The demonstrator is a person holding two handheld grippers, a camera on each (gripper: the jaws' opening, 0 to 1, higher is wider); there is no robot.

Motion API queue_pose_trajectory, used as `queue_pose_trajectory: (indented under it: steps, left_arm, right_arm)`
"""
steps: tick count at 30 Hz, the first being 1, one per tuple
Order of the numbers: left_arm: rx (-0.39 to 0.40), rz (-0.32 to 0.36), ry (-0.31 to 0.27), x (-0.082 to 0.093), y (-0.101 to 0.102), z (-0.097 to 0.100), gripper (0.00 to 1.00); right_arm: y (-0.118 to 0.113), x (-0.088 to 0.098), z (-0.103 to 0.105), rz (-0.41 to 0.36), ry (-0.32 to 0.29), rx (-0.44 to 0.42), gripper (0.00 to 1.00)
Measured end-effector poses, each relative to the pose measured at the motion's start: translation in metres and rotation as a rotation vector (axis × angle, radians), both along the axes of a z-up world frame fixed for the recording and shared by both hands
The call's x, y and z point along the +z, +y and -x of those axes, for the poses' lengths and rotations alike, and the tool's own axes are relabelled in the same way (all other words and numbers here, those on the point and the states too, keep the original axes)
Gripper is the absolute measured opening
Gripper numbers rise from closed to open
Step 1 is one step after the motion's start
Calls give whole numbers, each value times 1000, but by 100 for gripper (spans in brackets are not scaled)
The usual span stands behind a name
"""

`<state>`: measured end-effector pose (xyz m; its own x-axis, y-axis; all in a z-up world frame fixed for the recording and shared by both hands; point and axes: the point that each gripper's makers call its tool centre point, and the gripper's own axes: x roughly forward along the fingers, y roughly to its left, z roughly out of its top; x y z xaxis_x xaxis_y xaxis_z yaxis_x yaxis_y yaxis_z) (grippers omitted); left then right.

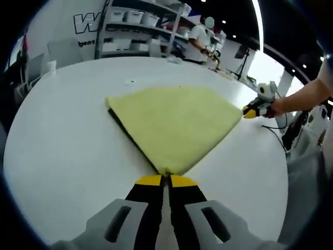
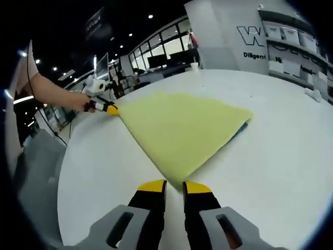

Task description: Fold the garment on the visible template until the final outline fits inside the template.

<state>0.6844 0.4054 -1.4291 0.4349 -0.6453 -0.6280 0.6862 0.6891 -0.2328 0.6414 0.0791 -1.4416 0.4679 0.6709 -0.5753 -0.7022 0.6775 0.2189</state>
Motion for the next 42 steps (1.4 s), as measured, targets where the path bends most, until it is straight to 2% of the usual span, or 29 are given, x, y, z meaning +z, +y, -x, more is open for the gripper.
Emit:
queue_pose_trajectory:
  steps: [2, 9, 17, 24, 25, 26, 29, 42]
  left_arm:
    - [-13, -6, -4, 0, -1, 1, 2]
    - [-94, -64, -30, -2, 3, 4, 1]
    - [-283, -195, -100, -4, 15, 12, 0]
    - [-324, -222, -109, -10, 13, 26, 0]
    - [-316, -215, -114, -10, 14, 26, 0]
    - [-284, -200, -92, -11, 15, 26, 0]
    - [-285, -200, -102, -12, 15, 25, 0]
    - [-291, -184, -92, -13, -7, 36, 0]
  right_arm:
    - [0, 0, 0, 8, -4, 10, 0]
    - [-6, 0, -3, 27, -10, 20, 0]
    - [-20, 3, -6, 33, -16, 17, 0]
    - [-17, -3, 4, 37, 0, 22, 0]
    - [-17, -4, 5, 36, 1, 21, 0]
    - [-17, -3, 6, 31, 0, 18, 0]
    - [-16, -3, 10, 32, -1, 19, 0]
    - [-35, -2, 21, 46, 0, -25, 0]
